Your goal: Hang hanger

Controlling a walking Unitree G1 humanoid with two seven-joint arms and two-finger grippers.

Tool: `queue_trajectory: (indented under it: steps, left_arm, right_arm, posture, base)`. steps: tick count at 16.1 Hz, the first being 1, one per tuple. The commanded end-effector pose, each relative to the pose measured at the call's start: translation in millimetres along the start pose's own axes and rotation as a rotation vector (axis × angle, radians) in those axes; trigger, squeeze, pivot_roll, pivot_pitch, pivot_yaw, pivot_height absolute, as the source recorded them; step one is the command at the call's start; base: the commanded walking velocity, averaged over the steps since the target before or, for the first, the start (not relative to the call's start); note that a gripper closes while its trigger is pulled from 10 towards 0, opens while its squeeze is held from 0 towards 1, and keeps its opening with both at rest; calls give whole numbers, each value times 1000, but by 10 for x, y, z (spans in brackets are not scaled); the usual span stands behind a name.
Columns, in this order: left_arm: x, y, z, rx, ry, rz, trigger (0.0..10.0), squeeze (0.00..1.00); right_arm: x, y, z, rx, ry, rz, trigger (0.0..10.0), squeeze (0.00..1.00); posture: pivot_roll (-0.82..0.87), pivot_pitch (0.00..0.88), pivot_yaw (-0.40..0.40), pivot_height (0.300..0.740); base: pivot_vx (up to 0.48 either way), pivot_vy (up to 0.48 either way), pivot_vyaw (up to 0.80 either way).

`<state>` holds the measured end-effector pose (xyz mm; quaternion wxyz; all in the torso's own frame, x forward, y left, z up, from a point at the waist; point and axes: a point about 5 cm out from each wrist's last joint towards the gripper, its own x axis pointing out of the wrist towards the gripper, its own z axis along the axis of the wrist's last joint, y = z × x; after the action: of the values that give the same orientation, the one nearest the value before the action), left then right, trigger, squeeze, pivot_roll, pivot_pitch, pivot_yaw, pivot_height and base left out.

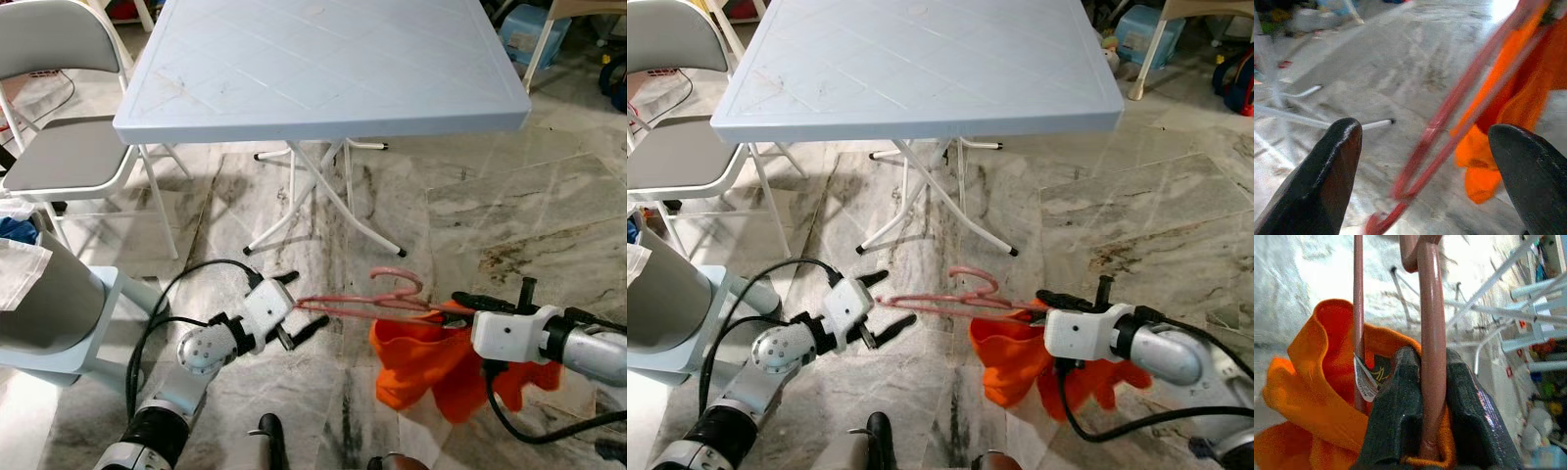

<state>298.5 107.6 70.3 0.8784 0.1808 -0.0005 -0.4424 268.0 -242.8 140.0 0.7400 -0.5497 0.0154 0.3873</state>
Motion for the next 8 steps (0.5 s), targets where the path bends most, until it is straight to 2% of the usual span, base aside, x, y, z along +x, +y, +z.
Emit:
queue_trajectory:
  steps: [1,4,5,6,8]
  left_arm:
    - [-31,-93,-78,-2,28,-48,10000,1000]
    - [1,-105,-52,28,12,-72,10000,1000]
    - [13,-110,-45,19,10,-91,10000,824]
    - [18,-98,-34,24,7,-95,10000,0]
    - [37,-105,-29,-3,8,-143,10000,0]
  right_arm:
    - [-27,-29,85,-28,-51,25,10000,0]
    - [-50,12,167,-35,-107,110,10000,0]
    - [-71,34,187,-26,-124,145,10000,0]
    - [-79,35,197,-25,-130,158,10000,0]
    - [-91,28,206,-32,-137,177,10000,0]
  posture:
    - [-16,276,64,740]
    - [-22,272,66,740]
    - [-23,272,67,740]
    - [-27,269,67,740]
    - [-28,268,67,740]
  base:
    - [0,0,0]
    - [0,0,0]
    - [0,0,0]
    - [0,0,0]
    - [0,0,0]
